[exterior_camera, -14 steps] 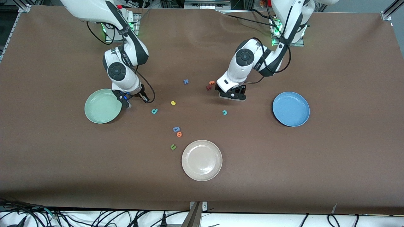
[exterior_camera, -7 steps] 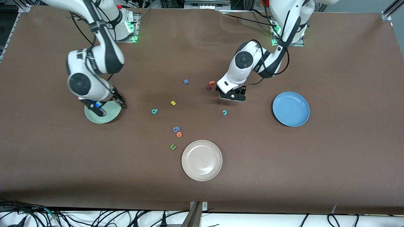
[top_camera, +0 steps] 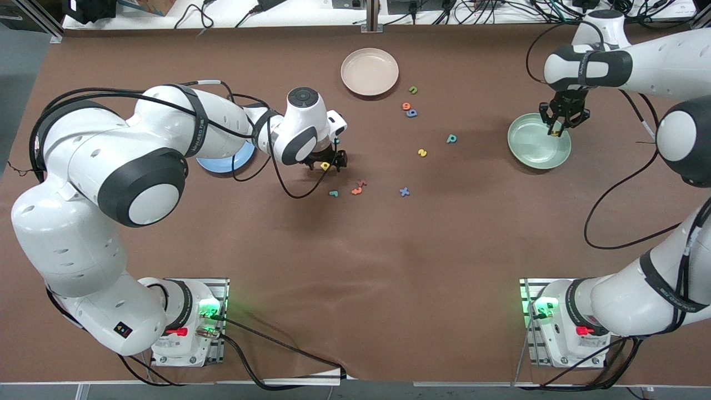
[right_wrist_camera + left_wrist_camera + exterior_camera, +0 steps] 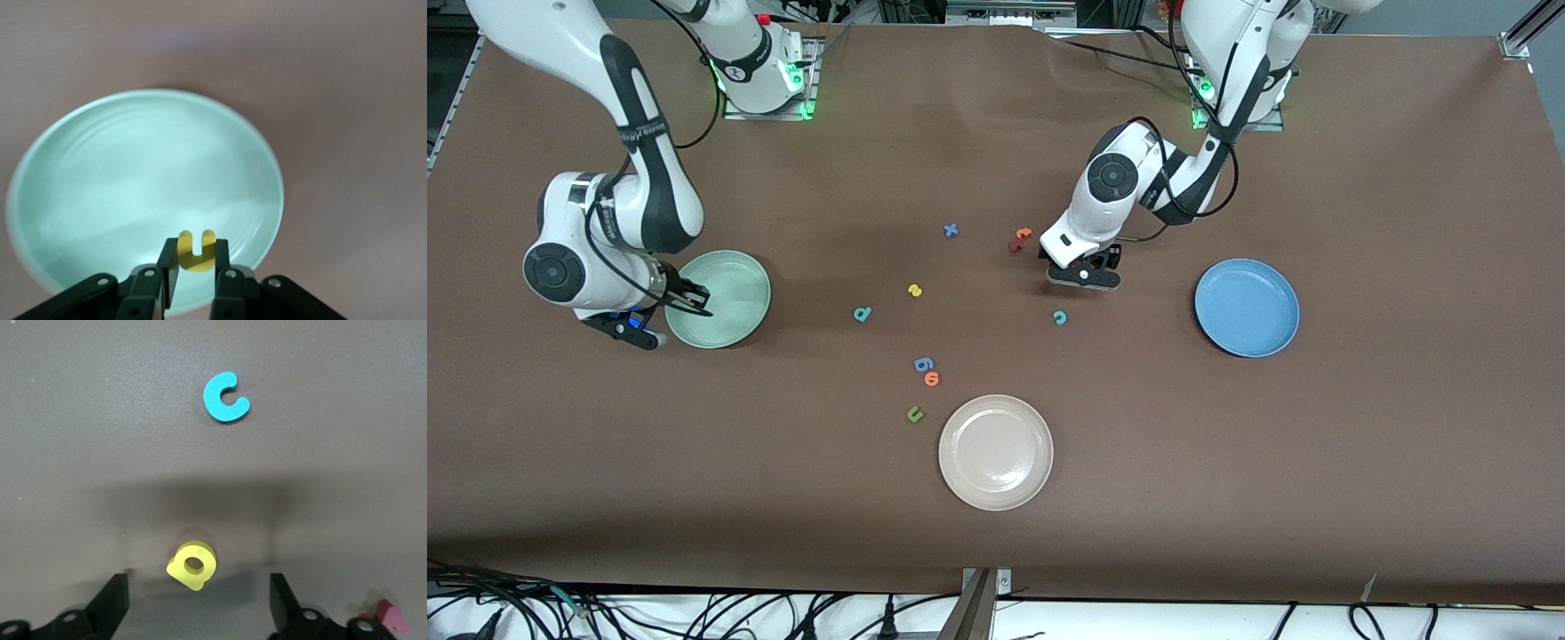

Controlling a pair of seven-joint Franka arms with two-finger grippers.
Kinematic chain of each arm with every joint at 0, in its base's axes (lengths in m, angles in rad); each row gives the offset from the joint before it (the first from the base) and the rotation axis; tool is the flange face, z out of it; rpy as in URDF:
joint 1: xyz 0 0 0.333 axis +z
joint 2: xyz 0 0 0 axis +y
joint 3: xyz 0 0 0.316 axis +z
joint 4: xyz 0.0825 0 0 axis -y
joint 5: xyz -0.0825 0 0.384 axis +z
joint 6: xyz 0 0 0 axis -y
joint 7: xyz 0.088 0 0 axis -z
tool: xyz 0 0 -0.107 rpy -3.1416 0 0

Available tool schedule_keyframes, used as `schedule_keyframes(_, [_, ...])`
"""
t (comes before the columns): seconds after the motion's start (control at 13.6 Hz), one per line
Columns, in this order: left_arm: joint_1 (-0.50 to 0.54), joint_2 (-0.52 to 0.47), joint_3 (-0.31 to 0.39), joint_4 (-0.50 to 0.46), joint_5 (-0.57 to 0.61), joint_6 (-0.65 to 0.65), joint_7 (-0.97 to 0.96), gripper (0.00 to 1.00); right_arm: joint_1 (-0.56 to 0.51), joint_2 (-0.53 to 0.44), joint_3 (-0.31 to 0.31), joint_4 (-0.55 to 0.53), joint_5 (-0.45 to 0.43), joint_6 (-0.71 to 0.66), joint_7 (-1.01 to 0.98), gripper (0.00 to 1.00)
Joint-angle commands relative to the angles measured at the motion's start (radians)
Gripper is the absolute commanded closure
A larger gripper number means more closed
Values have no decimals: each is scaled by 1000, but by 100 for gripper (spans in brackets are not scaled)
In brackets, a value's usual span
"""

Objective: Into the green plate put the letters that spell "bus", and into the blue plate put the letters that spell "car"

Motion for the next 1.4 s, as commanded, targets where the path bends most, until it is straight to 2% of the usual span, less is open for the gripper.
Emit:
schedule_keyframes(0.0, [4,7,2,9,41,11,-19,14,-23,78,4,7,1,75,-67,100])
schedule_keyframes(0.15, [4,14,2,24,41,11,-22,22,-24,89,6,6,1,88,-67,97])
schedule_keyframes(0.22, [4,14,2,24,41,11,-22,27,-24,89,6,4,1,86,-67,91])
schedule_keyframes(0.37, [4,14,4,24,41,11,-22,40,-24,88,6,6,1,88,-67,12])
schedule_keyframes(0.44, [4,14,2,24,41,11,-22,43,-24,81,6,6,1,83,-65,1])
schedule_keyframes(0.74, [4,15,4,23,41,11,-22,53,-8,-10,27,24,2,-31,-26,1])
schedule_keyframes(0.88, [4,17,4,23,41,11,-22,60,-8,-52,75,35,4,-68,52,1])
schedule_keyframes(0.96, [4,17,4,23,41,11,-22,67,-8,-67,111,38,15,-76,117,1])
schedule_keyframes(1.18, [4,18,4,23,41,11,-22,82,-8,-72,202,55,90,-67,292,1])
schedule_keyframes(1.32, [4,18,4,23,41,11,-22,88,3,-57,257,58,101,-15,393,1])
